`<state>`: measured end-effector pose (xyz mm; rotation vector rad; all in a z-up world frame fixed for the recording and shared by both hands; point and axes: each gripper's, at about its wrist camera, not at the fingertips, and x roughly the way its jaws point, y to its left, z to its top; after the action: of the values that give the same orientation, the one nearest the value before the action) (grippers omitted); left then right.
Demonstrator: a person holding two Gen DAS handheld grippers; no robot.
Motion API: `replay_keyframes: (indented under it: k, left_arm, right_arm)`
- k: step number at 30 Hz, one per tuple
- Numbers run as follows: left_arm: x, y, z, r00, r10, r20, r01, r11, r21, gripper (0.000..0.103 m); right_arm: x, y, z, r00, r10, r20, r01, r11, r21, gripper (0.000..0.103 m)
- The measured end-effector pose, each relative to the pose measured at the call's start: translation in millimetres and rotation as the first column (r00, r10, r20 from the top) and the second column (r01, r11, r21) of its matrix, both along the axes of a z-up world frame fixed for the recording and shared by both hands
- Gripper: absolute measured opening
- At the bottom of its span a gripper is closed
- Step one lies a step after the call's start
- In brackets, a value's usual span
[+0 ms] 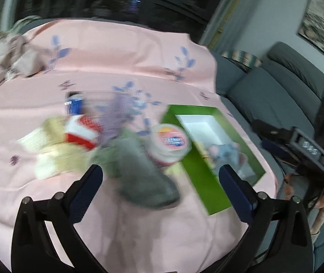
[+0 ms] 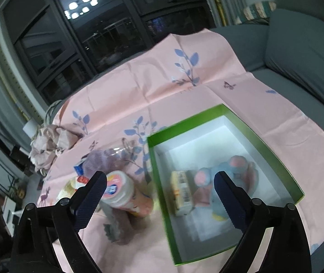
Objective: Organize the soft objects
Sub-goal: 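Return the right gripper to the pile and grasp the grey fleece towel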
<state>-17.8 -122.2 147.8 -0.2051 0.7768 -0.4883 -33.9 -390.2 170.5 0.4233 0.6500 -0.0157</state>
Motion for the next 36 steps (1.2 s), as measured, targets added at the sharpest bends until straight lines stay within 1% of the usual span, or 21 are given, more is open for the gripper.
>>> replay_keyframes:
  k: [4, 7, 10, 11, 13, 15, 17, 18, 20, 22, 23, 24, 25, 27, 28, 29, 33, 34, 36]
  left_arm:
    - [-6, 44, -14, 0.993, 0.113, -0.019, -0.112, 0.993, 0.037, 0.102]
    - [-8, 75, -30, 0.980, 0.198, -0.035, -0.196, 0.978, 0.068, 0.102]
    - [-7, 100, -50, 0.965, 0.255, -0.064, -0.249, 0.964, 0.098, 0.102]
    - [-7, 109, -58, 0.956, 0.284, -0.078, -0.276, 0.956, 0.095, 0.102]
    - [-6, 119, -66, 0.946, 0.311, -0.094, -0.304, 0.949, 0.084, 0.102]
    - [-3, 123, -72, 0.942, 0.318, -0.111, -0.308, 0.947, 0.094, 0.102]
    - [0, 126, -76, 0.940, 0.319, -0.118, -0.309, 0.946, 0.098, 0.101]
    - [-1, 128, -78, 0.940, 0.322, -0.115, -0.311, 0.945, 0.103, 0.101]
    - [-2, 130, -77, 0.938, 0.332, -0.100, -0.320, 0.940, 0.117, 0.101]
    - [-4, 132, -76, 0.939, 0.333, -0.091, -0.321, 0.939, 0.125, 0.101]
    - [-5, 133, -76, 0.939, 0.331, -0.092, -0.319, 0.940, 0.120, 0.101]
    - [-5, 135, -76, 0.939, 0.330, -0.096, -0.319, 0.941, 0.113, 0.102]
    - [-5, 137, -77, 0.938, 0.331, -0.100, -0.321, 0.941, 0.110, 0.101]
    - [-5, 139, -76, 0.936, 0.337, -0.101, -0.325, 0.938, 0.117, 0.101]
    - [-6, 141, -76, 0.934, 0.343, -0.097, -0.330, 0.936, 0.123, 0.101]
    - [-6, 142, -75, 0.933, 0.348, -0.095, -0.335, 0.934, 0.125, 0.101]
    - [-8, 151, -72, 0.929, 0.354, -0.106, -0.346, 0.934, 0.087, 0.102]
    - [-8, 153, -71, 0.929, 0.354, -0.107, -0.347, 0.935, 0.080, 0.102]
    - [-9, 156, -69, 0.929, 0.354, -0.109, -0.348, 0.935, 0.071, 0.102]
  right_arm:
    - [-2, 23, 7, 0.998, 0.058, 0.015, -0.058, 0.998, -0.036, 0.096]
    - [2, 45, 6, 0.993, 0.118, 0.007, -0.118, 0.992, -0.048, 0.096]
    - [7, 67, 2, 0.984, 0.177, -0.018, -0.178, 0.982, -0.066, 0.096]
    - [11, 76, -2, 0.979, 0.199, -0.036, -0.201, 0.977, -0.075, 0.096]
    - [18, 92, -12, 0.969, 0.238, -0.068, -0.243, 0.967, -0.079, 0.096]
    - [24, 102, -27, 0.959, 0.264, -0.104, -0.270, 0.962, -0.050, 0.096]
    - [31, 112, -44, 0.951, 0.268, -0.155, -0.275, 0.961, -0.025, 0.096]
    - [34, 116, -52, 0.949, 0.264, -0.173, -0.273, 0.962, -0.029, 0.095]
    - [41, 129, -68, 0.946, 0.243, -0.216, -0.265, 0.961, -0.080, 0.087]
    - [45, 139, -80, 0.938, 0.239, -0.250, -0.276, 0.953, -0.125, 0.073]
    - [48, 143, -88, 0.931, 0.245, -0.272, -0.287, 0.949, -0.127, 0.068]
    - [49, 144, -93, 0.923, 0.256, -0.288, -0.300, 0.946, -0.120, 0.052]
    - [50, 148, -100, 0.909, 0.271, -0.315, -0.322, 0.939, -0.119, 0.032]
    - [47, 156, -104, 0.904, 0.278, -0.325, -0.342, 0.926, -0.158, 0.016]
    - [44, 161, -102, 0.903, 0.290, -0.318, -0.356, 0.918, -0.175, 0.015]
    - [41, 166, -98, 0.897, 0.322, -0.304, -0.384, 0.908, -0.171, 0.015]
    - [24, 185, -79, 0.857, 0.458, -0.237, -0.493, 0.863, -0.111, 0.015]
    - [21, 191, -76, 0.840, 0.494, -0.225, -0.523, 0.847, -0.098, 0.015]
    - [14, 205, -75, 0.795, 0.569, -0.211, -0.591, 0.804, -0.061, 0.015]
